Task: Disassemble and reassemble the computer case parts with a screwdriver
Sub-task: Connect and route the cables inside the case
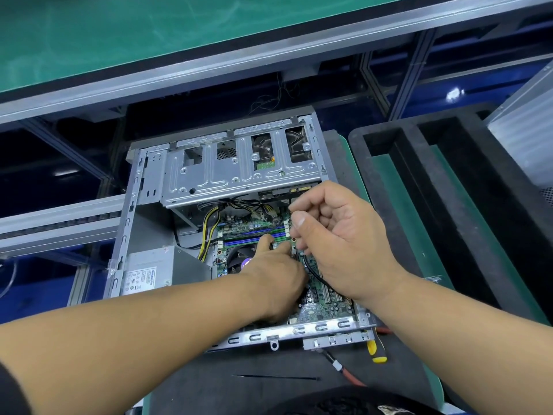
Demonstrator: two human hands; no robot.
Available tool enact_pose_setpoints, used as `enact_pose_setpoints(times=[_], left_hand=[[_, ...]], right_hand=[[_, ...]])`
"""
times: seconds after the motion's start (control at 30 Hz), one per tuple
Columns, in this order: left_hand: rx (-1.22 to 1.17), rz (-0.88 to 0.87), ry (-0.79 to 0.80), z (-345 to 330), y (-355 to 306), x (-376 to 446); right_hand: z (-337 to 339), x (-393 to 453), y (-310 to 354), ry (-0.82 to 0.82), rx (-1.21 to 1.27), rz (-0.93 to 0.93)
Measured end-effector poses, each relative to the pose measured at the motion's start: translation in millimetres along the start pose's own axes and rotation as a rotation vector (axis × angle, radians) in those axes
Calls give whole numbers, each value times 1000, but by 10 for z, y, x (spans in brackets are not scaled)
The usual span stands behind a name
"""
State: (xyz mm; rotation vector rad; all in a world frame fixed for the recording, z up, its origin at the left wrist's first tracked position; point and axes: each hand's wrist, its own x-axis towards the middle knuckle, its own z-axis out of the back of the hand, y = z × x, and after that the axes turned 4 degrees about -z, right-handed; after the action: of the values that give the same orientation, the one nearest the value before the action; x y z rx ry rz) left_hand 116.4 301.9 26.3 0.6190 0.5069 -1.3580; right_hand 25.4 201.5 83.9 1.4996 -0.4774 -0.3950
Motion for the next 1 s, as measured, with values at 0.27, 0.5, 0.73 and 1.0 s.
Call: enact_pose_setpoints(times=[0.27,0.5,0.73,1.0], left_hand=[[-59,59,75,72,-58,30],[-290,-63,-196,41,188,-160],[-811,126,-589,-133,453,-283],[-648,226,-300,238,376,-1]], right_hand=[[18,8,25,-39,44,-31],[60,-48,42,-165,119,-18],[265,-286,55,183,-547,131],[207,-359,126,590,-1137,358]])
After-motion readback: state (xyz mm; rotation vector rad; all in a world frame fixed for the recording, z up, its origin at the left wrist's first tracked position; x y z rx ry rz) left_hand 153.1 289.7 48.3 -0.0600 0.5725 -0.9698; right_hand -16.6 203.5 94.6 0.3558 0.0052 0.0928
